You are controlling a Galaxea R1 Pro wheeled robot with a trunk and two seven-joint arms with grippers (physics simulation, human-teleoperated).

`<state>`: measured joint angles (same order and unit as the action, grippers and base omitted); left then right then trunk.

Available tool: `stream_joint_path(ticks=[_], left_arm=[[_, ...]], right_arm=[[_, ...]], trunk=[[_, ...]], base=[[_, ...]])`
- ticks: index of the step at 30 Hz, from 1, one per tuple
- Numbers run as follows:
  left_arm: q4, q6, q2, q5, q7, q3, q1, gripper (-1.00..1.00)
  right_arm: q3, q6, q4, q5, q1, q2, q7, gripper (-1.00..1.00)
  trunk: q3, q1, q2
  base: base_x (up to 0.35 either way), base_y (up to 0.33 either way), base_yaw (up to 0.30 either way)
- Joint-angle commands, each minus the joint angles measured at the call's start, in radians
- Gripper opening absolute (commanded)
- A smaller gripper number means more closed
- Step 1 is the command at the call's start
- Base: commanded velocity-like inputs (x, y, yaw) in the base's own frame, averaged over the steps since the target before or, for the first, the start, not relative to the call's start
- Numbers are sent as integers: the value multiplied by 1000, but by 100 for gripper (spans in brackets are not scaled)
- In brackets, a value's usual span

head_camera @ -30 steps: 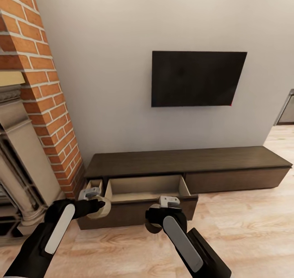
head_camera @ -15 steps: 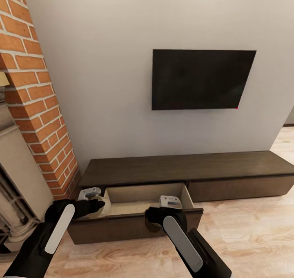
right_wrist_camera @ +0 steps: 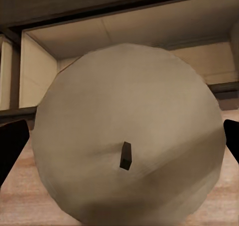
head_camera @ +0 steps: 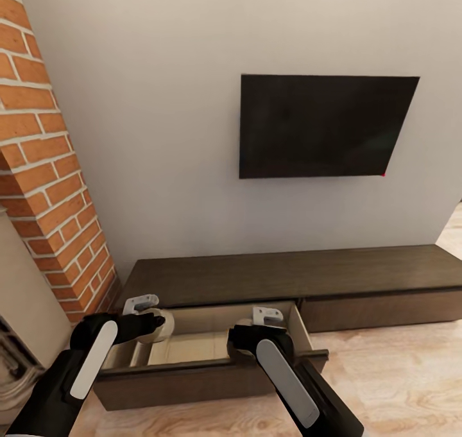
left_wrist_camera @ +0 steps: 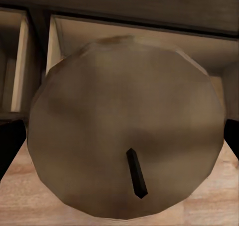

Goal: Place each of the two pumpkins and all three candles from the living room inside a cabinet in the living room (use any cabinet), then make sure every cabinet is closed, and position the cauldron so it is next to a table in the living room.

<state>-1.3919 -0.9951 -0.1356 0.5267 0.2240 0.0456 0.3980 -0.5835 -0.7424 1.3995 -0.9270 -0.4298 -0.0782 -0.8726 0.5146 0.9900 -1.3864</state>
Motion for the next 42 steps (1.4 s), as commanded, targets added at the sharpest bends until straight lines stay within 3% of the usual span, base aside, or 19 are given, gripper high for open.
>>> stream_joint_path(ticks=[1, 31, 37, 42], left_arm=[[-1, -2, -1, 12, 11, 2, 1, -100], [0, -2, -2, 13, 11, 2, 1, -100], [2, -2, -1, 13, 11, 3, 1, -100], [6, -2, -1, 13, 11, 3, 1, -100]], right_arm=[[-1, -2, 1, -7, -1, 0, -10, -100], [-1, 5, -2, -7, -1, 0, -5, -100], [-5, 64, -15, 3, -2, -5, 37, -100], [-23, 132, -75, 7, -32, -38, 45, -100]], trunk=[[1, 0, -1], [1, 0, -1], [1, 0, -1], [1, 0, -1]], base=[[250, 0, 0], [28, -56, 45], [0, -2, 0], [0, 0, 0]])
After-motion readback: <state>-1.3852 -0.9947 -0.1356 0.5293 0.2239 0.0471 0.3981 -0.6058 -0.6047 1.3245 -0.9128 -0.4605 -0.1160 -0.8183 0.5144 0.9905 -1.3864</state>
